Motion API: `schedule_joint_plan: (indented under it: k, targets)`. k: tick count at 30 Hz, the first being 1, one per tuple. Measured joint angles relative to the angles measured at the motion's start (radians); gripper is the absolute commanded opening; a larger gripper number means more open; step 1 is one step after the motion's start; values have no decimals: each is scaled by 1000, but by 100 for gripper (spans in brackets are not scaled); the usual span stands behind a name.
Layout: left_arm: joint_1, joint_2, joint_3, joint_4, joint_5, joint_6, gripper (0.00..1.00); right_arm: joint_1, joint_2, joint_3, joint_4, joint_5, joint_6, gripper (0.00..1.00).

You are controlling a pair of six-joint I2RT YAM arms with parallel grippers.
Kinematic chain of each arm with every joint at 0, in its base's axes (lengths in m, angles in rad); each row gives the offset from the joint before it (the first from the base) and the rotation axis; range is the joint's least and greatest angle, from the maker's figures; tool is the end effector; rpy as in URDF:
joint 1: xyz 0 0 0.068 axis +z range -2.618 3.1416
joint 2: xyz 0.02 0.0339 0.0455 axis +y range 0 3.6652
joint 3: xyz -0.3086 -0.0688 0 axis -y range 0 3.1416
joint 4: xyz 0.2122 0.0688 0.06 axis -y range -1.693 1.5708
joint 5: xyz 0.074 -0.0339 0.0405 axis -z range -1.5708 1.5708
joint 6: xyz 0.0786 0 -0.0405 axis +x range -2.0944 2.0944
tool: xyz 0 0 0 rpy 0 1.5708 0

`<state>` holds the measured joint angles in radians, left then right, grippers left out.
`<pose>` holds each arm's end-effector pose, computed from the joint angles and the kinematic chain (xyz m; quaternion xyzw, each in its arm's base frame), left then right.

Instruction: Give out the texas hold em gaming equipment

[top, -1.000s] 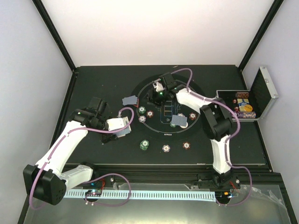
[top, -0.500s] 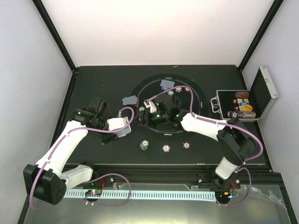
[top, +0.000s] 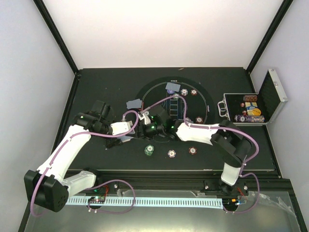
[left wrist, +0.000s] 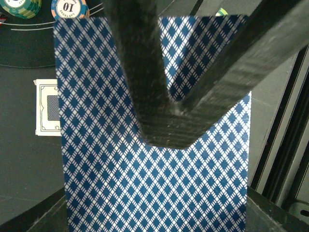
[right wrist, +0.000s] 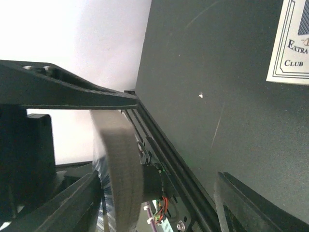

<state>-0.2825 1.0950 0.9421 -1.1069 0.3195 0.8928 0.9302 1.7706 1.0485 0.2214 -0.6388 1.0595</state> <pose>0.1304 -0.0636 0.2733 0.5612 0.7981 -0.1040 0.1930 0.2017 0.3490 0.2549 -0.1070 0.8254 0.5531 0.0371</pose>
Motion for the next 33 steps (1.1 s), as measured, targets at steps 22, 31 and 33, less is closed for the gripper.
schedule_joint_plan:
  k: [22,31,33]
  targets:
    - [0,0,0,-2,-3,-1,1,-44,-6,-64,129,-43,20,20]
    - [0,0,0,-1,-4,-6,1,-63,-48,-74,80,-31,-5,12]
    - [0,0,0,-1,-4,-7,2,-73,-62,-83,66,-26,-10,10]
